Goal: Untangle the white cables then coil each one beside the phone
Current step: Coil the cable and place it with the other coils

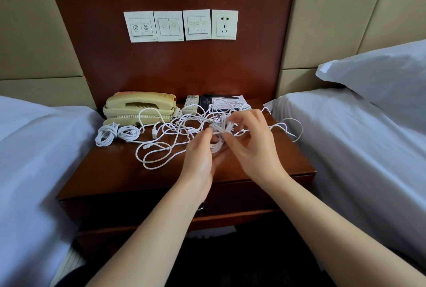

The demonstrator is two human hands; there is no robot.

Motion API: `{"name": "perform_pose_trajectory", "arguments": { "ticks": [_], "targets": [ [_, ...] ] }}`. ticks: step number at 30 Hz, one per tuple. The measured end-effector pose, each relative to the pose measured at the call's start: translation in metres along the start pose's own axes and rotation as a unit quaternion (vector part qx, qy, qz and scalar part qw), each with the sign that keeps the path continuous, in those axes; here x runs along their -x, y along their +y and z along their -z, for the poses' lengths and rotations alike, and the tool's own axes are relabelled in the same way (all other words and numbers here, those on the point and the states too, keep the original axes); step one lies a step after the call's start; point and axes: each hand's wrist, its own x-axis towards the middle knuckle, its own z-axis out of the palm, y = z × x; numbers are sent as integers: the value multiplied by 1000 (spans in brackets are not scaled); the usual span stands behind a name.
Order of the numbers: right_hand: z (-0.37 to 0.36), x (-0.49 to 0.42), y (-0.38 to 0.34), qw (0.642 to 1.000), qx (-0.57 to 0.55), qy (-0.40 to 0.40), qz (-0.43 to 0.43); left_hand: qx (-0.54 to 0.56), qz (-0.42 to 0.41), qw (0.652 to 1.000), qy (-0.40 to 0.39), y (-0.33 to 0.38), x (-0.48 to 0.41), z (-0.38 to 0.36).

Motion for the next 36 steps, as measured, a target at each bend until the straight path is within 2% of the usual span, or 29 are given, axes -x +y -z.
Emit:
{"name": "perform_pose_trajectory", "arguments": {
  "ticks": [5,12,19,22,26,33,36],
  "targets": [
    [-2,-1,-3,992,-100,-6,-75,-9,18,1000,-9,5,2,2],
    [-11,0,-4,991,-108,-15,-72,-147,-3,989,9,10,4,14],
    [-38,0,-11,984,-154,0,-91,-282,-118,951,40,27,5,37],
    [-53,-3,-15,981,-164,-9,-102,-306,-137,940,71,34,-3,55],
    [-74,-11,-19,982,-152,-38,-109,-317,-139,932,103,44,-14,79],
    [-138,-55,-25,989,-83,-92,-85,-251,-150,943,161,59,-53,121],
    [-166,-65,-21,987,-89,-114,-69,-266,-157,938,159,64,-71,142]
  ]
}}
